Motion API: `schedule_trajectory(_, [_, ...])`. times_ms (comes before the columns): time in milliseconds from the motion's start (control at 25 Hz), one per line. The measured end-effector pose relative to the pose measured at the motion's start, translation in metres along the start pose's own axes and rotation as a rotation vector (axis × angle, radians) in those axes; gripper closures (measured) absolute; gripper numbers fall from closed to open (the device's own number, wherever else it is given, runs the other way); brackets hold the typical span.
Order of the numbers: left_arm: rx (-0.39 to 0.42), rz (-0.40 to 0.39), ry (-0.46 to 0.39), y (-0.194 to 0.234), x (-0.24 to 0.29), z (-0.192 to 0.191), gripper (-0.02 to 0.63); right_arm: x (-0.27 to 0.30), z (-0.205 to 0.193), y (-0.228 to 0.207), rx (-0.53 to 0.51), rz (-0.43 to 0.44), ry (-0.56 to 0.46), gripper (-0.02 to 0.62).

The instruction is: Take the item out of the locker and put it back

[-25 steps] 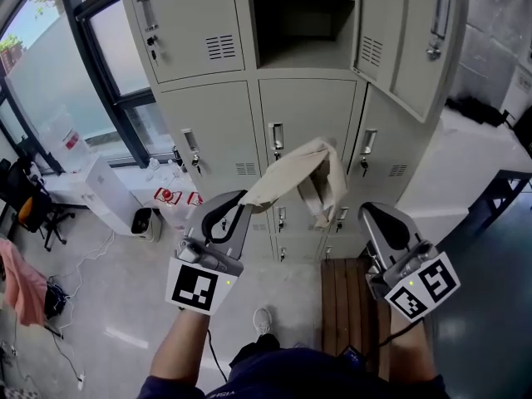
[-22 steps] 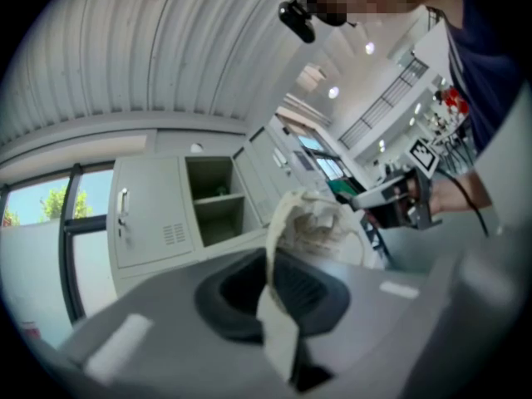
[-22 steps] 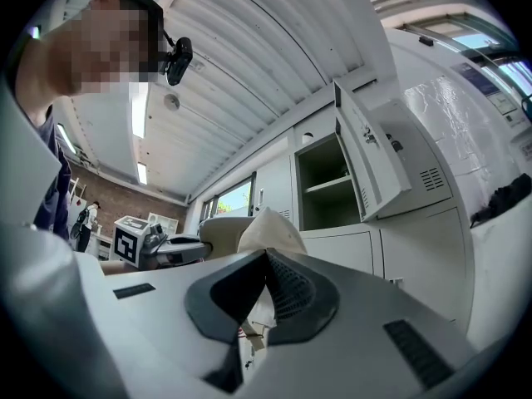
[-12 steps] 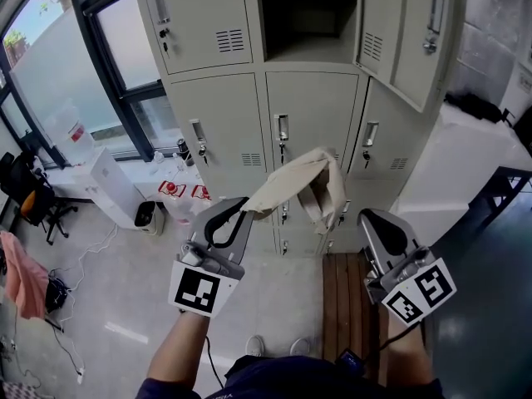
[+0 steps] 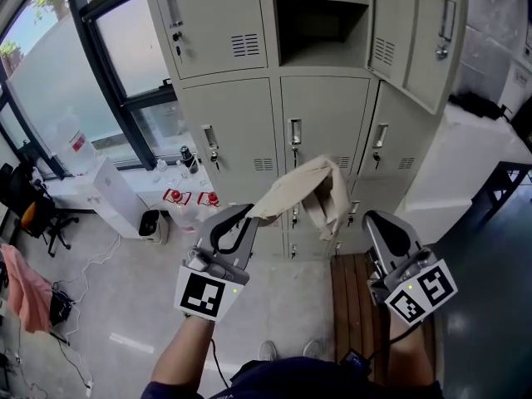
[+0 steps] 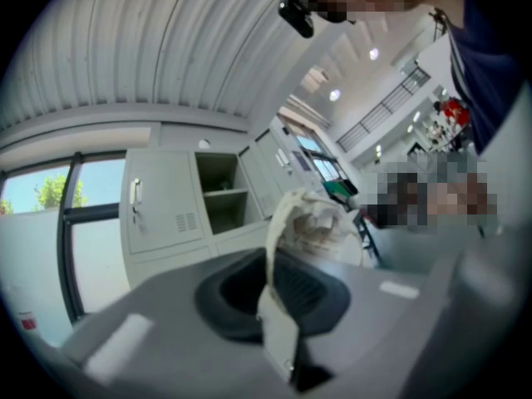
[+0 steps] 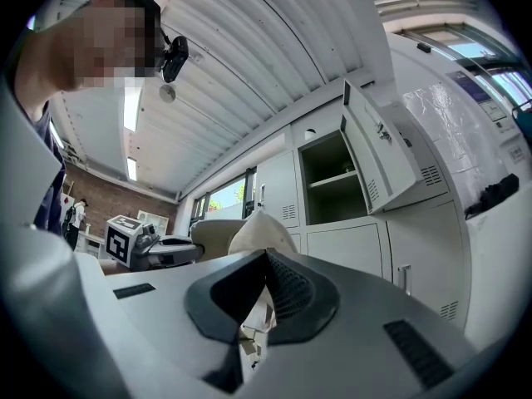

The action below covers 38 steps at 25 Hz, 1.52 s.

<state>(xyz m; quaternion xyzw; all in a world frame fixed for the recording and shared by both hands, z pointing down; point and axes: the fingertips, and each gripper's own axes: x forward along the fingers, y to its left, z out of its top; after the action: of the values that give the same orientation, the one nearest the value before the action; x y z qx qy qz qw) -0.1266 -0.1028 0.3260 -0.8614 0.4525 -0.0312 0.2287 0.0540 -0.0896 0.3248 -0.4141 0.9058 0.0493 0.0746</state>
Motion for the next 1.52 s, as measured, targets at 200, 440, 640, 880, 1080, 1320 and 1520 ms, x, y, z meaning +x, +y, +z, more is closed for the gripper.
schedule_trajectory(200, [-0.028, -0.006, -0.014, 0.02, -0.009, -0.005, 0.586, 0.014, 0.0, 0.015, -0.003, -0.023, 0.001, 0.591])
schedule_trajectory(440, [-0.027, -0.023, -0.043, 0.034, -0.01, -0.005, 0.586, 0.026, 0.004, 0.022, -0.012, -0.039, -0.008, 0.591])
schedule_trajectory(640, [-0.025, -0.031, -0.043, 0.04, -0.006, -0.007, 0.587, 0.032, 0.001, 0.021, -0.018, -0.049, -0.003, 0.591])
schedule_trajectory(880, [-0.027, -0.035, -0.041, 0.042, 0.003, -0.009, 0.586, 0.037, -0.001, 0.013, -0.019, -0.053, 0.001, 0.591])
schedule_trajectory(1080, [-0.013, -0.036, -0.046, 0.042, 0.012, -0.011, 0.587, 0.042, -0.006, 0.005, -0.024, -0.049, 0.002, 0.591])
schedule_trajectory(1320, [0.035, -0.03, -0.056, 0.038, 0.02, -0.007, 0.588, 0.042, -0.011, -0.004, -0.008, -0.021, -0.003, 0.591])
schedule_trajectory(1520, [0.056, -0.012, -0.044, 0.027, 0.032, 0.006, 0.587, 0.034, -0.006, -0.017, -0.003, 0.009, -0.008, 0.591])
